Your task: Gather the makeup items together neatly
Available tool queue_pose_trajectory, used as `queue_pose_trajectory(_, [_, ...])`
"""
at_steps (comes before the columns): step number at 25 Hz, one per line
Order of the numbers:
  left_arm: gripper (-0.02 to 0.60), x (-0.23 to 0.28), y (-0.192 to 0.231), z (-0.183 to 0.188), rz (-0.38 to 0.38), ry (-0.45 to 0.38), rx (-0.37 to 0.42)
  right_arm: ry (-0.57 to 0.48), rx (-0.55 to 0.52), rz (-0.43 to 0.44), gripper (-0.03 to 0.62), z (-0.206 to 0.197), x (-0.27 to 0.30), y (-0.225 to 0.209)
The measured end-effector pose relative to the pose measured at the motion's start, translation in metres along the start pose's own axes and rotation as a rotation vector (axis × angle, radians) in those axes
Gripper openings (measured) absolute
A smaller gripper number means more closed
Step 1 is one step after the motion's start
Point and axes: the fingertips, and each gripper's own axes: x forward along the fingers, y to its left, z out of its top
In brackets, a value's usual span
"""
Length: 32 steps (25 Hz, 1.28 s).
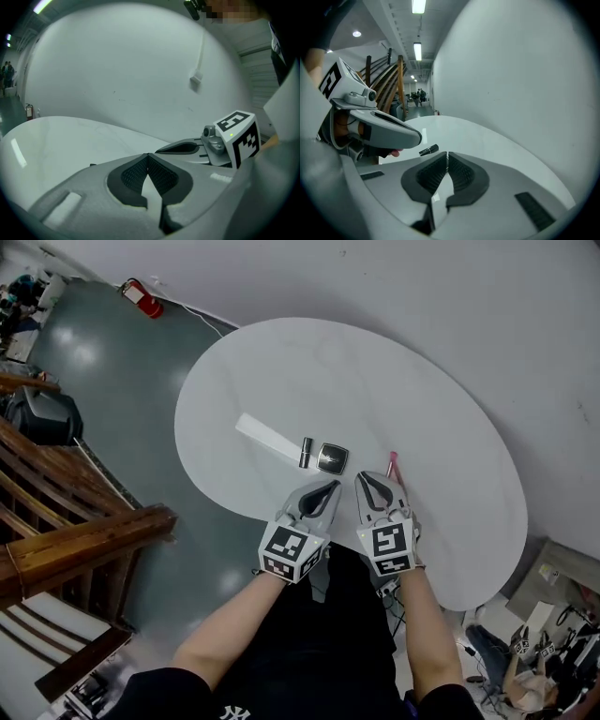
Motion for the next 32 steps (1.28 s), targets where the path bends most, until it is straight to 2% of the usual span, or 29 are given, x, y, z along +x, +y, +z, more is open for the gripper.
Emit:
queue_pose_trajectory(7, [0.008,0.000,-0.033,0.003,-0.101,0.014,0.052,-0.018,0.147,-0.112,0.015,-0.007,-0.036,-0.001])
queue_pose_trajectory(14, [0.008,0.013,-0.055,-0.018,-0.164,0.062,0.075,0.064,0.372,-0.259,0.018,-0.070,-0.053,-0.022])
queue_pose_trajectory(22, [0.008,0.031,-0.049,-0.049,-0.144,0.105,0.056,0.138,0.473,-0.297,0.058,-0.118,-0.031,-0.035])
queue_pose_trajectory(32, [0.008,0.032,-0.036,-0.068,-0.116,0.138,0.033,0.239,0.480,-0.315,0.086,-0.139,-0.006,-0.039])
